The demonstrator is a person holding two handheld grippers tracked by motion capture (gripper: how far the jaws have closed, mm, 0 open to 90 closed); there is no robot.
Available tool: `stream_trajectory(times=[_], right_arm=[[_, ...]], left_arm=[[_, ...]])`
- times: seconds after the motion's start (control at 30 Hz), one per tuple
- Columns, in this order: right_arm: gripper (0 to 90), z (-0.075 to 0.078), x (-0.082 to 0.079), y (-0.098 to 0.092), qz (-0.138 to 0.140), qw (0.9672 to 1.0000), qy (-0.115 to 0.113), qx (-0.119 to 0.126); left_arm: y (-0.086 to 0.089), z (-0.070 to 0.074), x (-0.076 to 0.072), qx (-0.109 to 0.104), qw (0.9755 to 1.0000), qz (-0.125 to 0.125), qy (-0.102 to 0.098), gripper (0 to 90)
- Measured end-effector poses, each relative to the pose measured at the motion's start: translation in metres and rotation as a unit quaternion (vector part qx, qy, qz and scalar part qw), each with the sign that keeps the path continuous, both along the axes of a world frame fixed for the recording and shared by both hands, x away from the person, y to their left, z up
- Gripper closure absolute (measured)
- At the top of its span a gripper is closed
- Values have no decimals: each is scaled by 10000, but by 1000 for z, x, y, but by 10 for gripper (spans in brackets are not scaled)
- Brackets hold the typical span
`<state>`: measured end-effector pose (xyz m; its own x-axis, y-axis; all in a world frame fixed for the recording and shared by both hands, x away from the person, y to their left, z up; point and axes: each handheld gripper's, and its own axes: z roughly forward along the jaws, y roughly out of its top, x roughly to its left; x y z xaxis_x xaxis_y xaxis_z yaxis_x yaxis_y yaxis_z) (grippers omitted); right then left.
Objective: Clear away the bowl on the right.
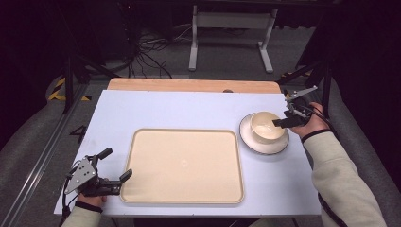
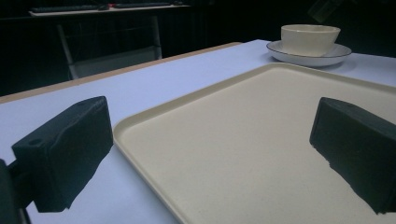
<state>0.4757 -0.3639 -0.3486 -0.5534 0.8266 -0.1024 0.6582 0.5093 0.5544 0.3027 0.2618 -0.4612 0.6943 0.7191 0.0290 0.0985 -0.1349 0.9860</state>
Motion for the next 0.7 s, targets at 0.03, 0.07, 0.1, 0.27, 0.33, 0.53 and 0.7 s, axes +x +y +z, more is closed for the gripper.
stream_trajectory(times=[0.03, 0.07, 0.1, 0.27, 0.33, 0.53, 0.7], right_arm=[[362, -2, 2, 0, -53, 9999, 91, 9], [365, -4, 4, 0, -91, 9999, 140, 0], [365, -4, 4, 0, -91, 9999, 140, 0], [413, -14, 14, -1, -134, 9993, 304, -162], [451, -19, 19, -2, -134, 9989, 433, -143], [540, -29, 28, 1, -173, 9957, 888, -211], [600, -34, 33, 5, -208, 9933, 1111, -237]], left_arm=[[0, 0, 0, 0, 10000, 0, 0, 2], [0, 0, 0, 1, 10000, 3, 1, 2], [0, 0, 0, 1, 10000, 3, 1, 2], [0, 0, 0, 3, 10000, 2, 0, 2], [0, 0, 0, 3, 10000, -1, -2, 2], [0, 0, 0, 9, 10000, -4, -2, 2], [0, 0, 0, 11, 10000, -5, -5, 2]])
